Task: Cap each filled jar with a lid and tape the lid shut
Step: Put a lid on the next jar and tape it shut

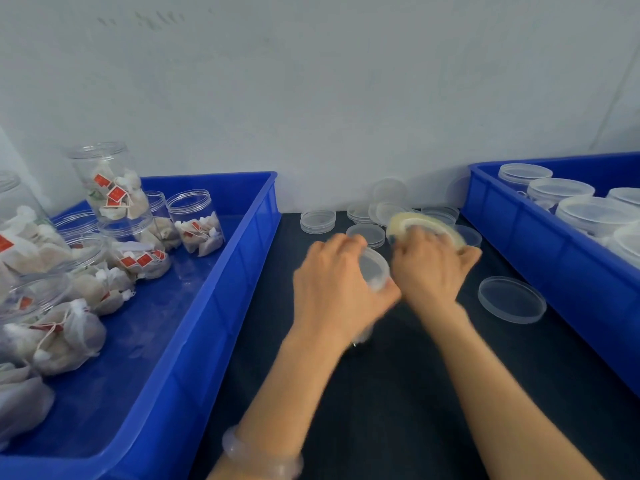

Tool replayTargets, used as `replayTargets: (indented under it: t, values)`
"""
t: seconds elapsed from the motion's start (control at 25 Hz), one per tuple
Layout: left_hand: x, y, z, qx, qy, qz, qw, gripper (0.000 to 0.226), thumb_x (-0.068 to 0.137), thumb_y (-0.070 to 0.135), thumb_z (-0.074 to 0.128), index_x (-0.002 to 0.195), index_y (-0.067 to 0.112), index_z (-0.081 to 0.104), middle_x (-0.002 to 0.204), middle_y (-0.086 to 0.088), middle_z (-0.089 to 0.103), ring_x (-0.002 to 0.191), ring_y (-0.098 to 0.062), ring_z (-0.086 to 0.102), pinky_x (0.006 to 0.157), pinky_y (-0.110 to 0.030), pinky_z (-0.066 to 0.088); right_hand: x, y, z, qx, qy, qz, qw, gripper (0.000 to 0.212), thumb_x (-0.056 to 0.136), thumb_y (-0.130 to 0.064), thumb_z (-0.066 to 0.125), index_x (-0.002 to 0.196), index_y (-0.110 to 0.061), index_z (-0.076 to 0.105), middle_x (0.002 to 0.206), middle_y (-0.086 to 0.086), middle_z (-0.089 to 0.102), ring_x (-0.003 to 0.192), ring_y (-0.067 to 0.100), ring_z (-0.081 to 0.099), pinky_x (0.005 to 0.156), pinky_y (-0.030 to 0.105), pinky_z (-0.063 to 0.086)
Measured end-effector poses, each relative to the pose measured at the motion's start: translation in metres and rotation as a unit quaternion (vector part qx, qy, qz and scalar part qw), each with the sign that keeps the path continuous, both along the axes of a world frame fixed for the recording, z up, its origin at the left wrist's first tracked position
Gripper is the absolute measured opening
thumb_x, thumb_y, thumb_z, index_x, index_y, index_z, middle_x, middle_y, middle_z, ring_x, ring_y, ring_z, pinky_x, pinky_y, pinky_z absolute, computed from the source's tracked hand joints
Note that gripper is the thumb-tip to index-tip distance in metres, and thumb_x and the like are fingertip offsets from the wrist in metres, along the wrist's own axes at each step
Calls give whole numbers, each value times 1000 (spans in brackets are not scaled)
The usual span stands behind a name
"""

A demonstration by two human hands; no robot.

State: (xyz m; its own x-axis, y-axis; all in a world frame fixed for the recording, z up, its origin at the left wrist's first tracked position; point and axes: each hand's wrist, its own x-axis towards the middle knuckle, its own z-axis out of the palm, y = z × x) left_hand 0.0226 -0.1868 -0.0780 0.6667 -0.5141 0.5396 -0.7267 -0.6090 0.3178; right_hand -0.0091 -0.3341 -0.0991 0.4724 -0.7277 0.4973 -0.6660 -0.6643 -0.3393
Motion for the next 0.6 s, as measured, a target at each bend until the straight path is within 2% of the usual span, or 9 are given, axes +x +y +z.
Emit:
replayTargets:
  t: [0.04,0.08,0.16,0.24,0.32,0.48,0.6]
  values:
    - [-7,4,-5,-16,2,-22,1000,61,70,61,59,121,29,61,118,15,61,102,-15,55,72,-30,44,-2,-13,10,32,20,-23,999,39,102,-38,34,100,-14,64,92,6,66,90,27,56,88,43,26]
    - [-9,9,-7,-32,14,-39,999,60,70,61,60,122,31,60,121,17,59,104,-11,55,73,-30,45,-2,-21,17,33,27,-4,999,43,102,-41,29,93,-14,62,87,5,65,84,27,54,87,43,27]
    - [-2,14,-6,-63,54,-60,995,57,73,60,64,124,37,56,126,22,54,110,-5,52,80,-31,49,-4,-19,18,-38,44,111,992,41,99,-44,23,83,-19,51,81,-4,56,79,22,47,79,41,23]
    - [4,17,-4,-50,73,-66,994,56,74,60,67,125,43,52,126,26,51,113,1,48,81,-30,49,-9,-1,8,-60,101,198,973,34,97,-42,23,85,-23,48,83,-10,51,86,17,45,77,39,21]
    - [4,17,-3,-53,66,-60,995,55,73,62,66,122,46,50,124,29,50,111,4,46,78,-28,47,-16,6,-6,-59,145,233,960,28,98,-36,24,90,-26,49,88,-12,52,90,13,44,77,36,20]
    - [0,13,-4,-65,77,-50,994,55,70,60,68,119,45,49,119,28,52,105,3,47,72,-27,42,-34,3,-29,-8,159,279,947,28,101,-30,22,92,-30,49,92,-13,51,94,9,42,84,35,21]
    - [2,12,-4,-67,88,-45,993,53,70,59,69,118,44,49,117,27,52,104,1,49,76,-30,48,-40,9,-44,36,161,312,936,23,105,-31,23,90,-34,41,92,-17,42,98,6,36,91,33,21]
